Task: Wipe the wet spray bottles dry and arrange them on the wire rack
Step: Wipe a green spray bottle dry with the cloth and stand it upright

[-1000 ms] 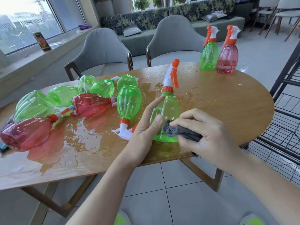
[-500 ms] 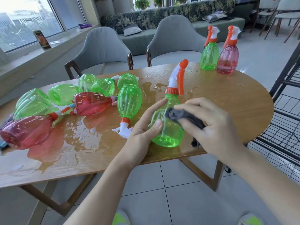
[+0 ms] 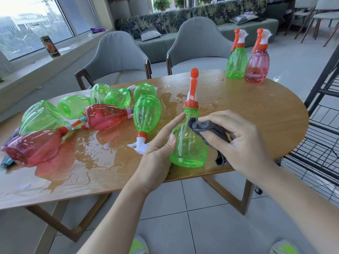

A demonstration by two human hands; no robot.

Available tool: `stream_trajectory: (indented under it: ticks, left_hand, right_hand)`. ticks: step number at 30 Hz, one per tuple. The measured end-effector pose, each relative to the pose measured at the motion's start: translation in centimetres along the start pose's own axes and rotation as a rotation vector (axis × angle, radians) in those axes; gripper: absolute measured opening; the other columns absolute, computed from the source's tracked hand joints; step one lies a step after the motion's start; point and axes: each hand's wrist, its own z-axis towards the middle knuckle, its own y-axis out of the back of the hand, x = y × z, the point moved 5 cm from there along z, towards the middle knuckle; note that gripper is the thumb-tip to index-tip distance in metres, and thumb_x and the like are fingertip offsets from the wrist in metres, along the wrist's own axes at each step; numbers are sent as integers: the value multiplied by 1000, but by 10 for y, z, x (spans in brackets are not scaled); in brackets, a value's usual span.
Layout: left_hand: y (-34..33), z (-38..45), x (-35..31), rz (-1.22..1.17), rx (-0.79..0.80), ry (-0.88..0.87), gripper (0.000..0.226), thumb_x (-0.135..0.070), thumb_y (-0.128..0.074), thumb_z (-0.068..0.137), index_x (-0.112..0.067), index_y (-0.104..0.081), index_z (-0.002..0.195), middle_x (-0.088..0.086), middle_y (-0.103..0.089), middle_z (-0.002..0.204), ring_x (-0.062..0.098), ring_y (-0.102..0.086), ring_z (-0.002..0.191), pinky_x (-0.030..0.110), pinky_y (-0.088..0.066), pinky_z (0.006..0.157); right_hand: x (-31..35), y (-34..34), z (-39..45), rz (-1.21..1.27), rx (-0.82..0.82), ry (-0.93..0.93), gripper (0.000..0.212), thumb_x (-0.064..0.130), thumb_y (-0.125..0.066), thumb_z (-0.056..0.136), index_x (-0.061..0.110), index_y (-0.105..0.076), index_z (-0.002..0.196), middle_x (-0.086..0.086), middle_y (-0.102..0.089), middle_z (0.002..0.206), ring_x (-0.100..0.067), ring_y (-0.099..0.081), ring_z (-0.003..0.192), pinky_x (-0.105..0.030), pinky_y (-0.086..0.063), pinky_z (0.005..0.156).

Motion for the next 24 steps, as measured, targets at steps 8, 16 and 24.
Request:
stream_trajectory:
  ticks: [8,16,24]
  left_hand:
    - [0,-1,-3,21,-55,29,44,-43,-52,109,-40,-55,154,-1,-50,164,29,-35,159,65,-20,129]
    - [1,0,-4,75,-66,14,64,-60,-71,95,-42,-53,154,5,-48,165,35,-35,158,67,-23,127]
    - [4,1,-1,70,-98,41,46,-49,-55,106,-45,-53,152,-5,-48,165,29,-38,157,63,-25,128]
  right_hand:
    - [7,-6,-8,-21,32,63,23,13,-73,92,9,-76,115,1,-69,111,-4,-65,105,-13,-47,88]
    - [7,-7,-10,-85,-25,44,26,17,-72,92,11,-77,117,1,-68,109,-4,-63,103,-11,-45,86]
    - [21,-28,-27,-145,133,257,23,12,-66,94,4,-77,112,-8,-65,104,-16,-62,95,-14,-43,88]
